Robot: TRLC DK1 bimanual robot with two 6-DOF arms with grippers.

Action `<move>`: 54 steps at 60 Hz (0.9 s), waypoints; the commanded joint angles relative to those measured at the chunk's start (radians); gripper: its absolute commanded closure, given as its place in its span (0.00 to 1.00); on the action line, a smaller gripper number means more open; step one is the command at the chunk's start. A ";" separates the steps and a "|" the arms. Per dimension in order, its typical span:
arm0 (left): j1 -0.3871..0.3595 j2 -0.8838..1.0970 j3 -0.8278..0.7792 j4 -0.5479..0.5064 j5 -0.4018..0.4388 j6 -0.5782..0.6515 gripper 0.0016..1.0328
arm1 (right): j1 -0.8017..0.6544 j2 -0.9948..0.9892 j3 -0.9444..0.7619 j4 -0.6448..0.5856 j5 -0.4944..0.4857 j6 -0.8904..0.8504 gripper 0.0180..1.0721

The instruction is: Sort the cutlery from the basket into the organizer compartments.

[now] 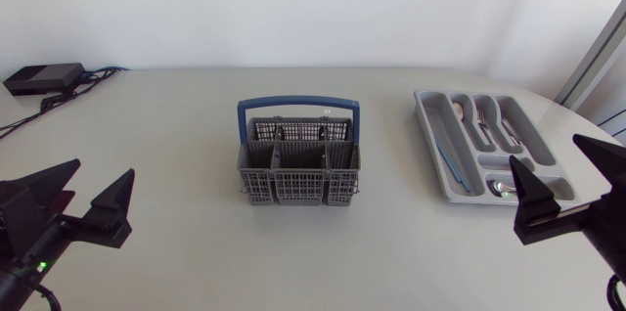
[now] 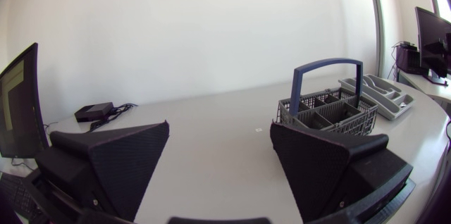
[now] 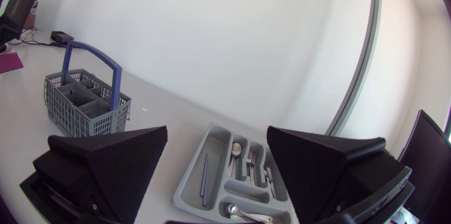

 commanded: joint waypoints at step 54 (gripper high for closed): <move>0.041 -0.146 -0.144 0.068 -0.019 -0.143 0.04 | -0.012 -0.145 -0.213 0.109 0.066 0.204 0.04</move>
